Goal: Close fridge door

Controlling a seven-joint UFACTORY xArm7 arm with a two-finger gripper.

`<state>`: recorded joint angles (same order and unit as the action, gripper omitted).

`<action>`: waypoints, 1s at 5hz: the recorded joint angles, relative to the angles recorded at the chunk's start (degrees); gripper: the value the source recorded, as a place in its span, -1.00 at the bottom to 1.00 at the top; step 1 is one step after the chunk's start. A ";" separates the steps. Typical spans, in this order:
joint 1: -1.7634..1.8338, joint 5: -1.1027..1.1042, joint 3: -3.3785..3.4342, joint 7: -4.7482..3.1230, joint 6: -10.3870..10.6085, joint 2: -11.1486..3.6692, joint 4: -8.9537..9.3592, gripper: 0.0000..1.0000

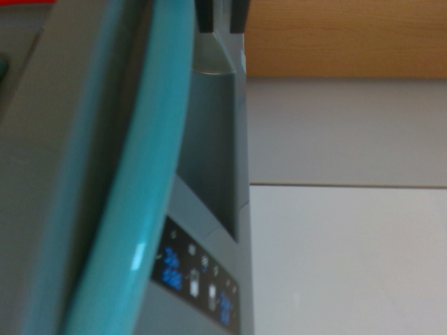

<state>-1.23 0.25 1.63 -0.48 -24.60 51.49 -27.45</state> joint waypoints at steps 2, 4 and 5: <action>0.00 0.00 0.47 0.00 0.00 -2.74 -1.83 1.00; 0.00 0.00 0.58 0.00 0.02 -5.63 -3.87 1.00; 0.00 -0.01 0.58 0.00 0.03 -8.18 -5.54 1.00</action>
<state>-1.23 0.25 2.21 -0.48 -24.57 43.30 -32.99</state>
